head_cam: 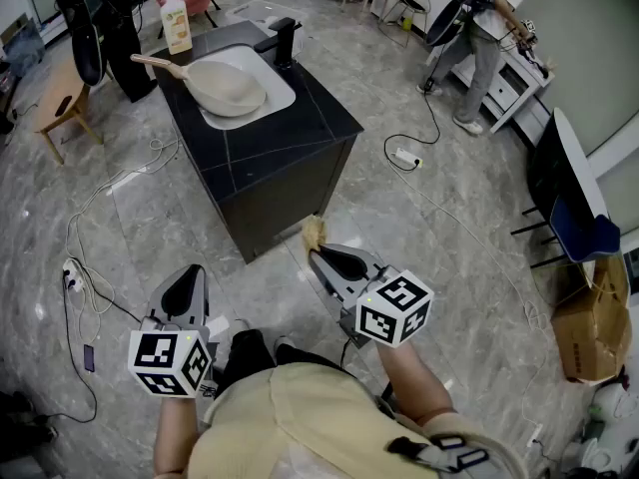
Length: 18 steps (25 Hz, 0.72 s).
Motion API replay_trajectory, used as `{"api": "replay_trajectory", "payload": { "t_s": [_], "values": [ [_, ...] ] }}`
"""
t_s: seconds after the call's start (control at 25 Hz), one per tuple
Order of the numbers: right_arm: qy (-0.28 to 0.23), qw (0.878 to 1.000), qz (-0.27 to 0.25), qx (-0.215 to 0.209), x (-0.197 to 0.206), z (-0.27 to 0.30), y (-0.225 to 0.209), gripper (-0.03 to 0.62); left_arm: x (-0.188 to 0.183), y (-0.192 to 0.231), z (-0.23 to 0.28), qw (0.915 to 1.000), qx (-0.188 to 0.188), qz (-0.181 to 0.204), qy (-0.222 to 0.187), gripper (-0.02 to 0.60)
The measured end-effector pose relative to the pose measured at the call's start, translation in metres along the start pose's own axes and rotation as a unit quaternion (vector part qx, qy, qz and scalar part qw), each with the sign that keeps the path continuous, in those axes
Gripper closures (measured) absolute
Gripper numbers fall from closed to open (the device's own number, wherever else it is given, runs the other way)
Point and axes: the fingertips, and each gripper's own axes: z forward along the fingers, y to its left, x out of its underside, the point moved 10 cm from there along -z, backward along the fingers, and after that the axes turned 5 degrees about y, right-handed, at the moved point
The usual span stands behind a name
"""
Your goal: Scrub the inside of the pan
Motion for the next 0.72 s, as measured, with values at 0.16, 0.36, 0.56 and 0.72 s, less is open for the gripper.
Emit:
{"api": "replay_trajectory", "payload": {
  "t_s": [0.16,0.36,0.56,0.72],
  "values": [
    [0.012,1.000,0.003,0.007,-0.004,0.012,-0.001,0.557,-0.004,0.012,0.002,0.9999,0.006,-0.009,0.002,0.558],
    [0.023,1.000,0.018,0.006,-0.016,0.045,0.005,0.557,-0.004,0.041,-0.003,0.9998,0.013,-0.015,0.008,0.558],
    [0.036,0.999,0.000,-0.017,-0.036,0.089,0.025,0.556,0.000,0.078,-0.011,0.9991,0.012,-0.039,0.007,0.558],
    [0.051,0.998,-0.011,-0.040,-0.045,0.125,0.043,0.557,0.001,0.107,-0.019,0.9981,0.002,-0.062,0.003,0.558]
  ]
}}
